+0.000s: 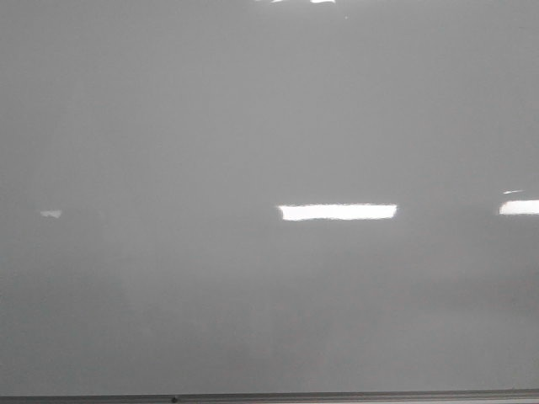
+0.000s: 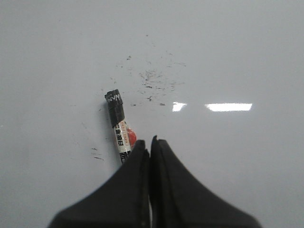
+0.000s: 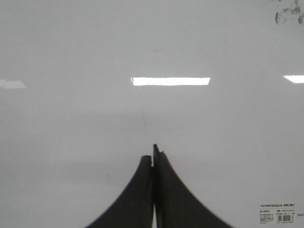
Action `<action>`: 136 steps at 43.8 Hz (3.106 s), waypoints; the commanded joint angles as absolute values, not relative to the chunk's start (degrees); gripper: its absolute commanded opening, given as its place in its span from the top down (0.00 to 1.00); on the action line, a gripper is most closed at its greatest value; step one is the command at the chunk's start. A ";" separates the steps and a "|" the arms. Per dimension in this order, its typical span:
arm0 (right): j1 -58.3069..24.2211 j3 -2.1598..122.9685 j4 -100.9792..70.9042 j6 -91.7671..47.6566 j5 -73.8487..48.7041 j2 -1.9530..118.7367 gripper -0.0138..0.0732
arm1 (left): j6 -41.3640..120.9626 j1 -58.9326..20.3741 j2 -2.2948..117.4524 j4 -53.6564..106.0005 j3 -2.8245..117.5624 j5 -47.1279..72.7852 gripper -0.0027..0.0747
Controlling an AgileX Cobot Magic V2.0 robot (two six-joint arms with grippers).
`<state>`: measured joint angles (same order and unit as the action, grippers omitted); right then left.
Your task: Write number 8 on whiteboard
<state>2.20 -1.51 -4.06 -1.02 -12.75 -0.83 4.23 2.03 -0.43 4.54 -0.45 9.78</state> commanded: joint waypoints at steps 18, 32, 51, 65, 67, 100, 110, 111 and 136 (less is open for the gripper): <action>2.01 -1.38 -4.10 -1.05 -8.57 -1.66 0.91 | 3.83 1.61 -1.08 4.64 -1.17 4.53 0.99; 2.01 -1.38 -4.10 -1.10 -8.55 -1.66 0.91 | 3.83 1.61 -1.08 4.64 -1.17 4.53 0.99; 2.01 -1.38 -4.10 -1.10 -8.29 -1.66 0.91 | 3.83 1.61 -1.08 4.64 -1.17 4.40 0.99; 2.01 -0.30 -4.10 -1.10 0.00 -1.66 0.91 | 3.83 1.61 -1.08 5.14 -1.08 -4.52 0.99; 2.01 1.25 -4.10 -1.10 -0.48 -1.61 0.91 | 3.71 1.61 -1.08 5.91 -0.94 -8.80 0.99; 2.01 26.11 -4.05 -1.32 -20.20 16.67 0.84 | 3.71 1.61 22.10 7.15 21.15 9.66 0.98; 2.01 25.81 -4.05 -1.32 -20.40 16.67 0.37 | 3.71 1.61 22.10 7.15 21.15 9.41 0.45; 2.01 25.81 -4.05 -1.32 -20.40 16.67 0.34 | 3.71 1.61 22.10 7.15 21.15 9.41 0.38; 2.01 25.81 -4.05 -1.32 -20.46 16.67 0.27 | 0.35 2.30 36.54 7.15 23.94 17.11 0.17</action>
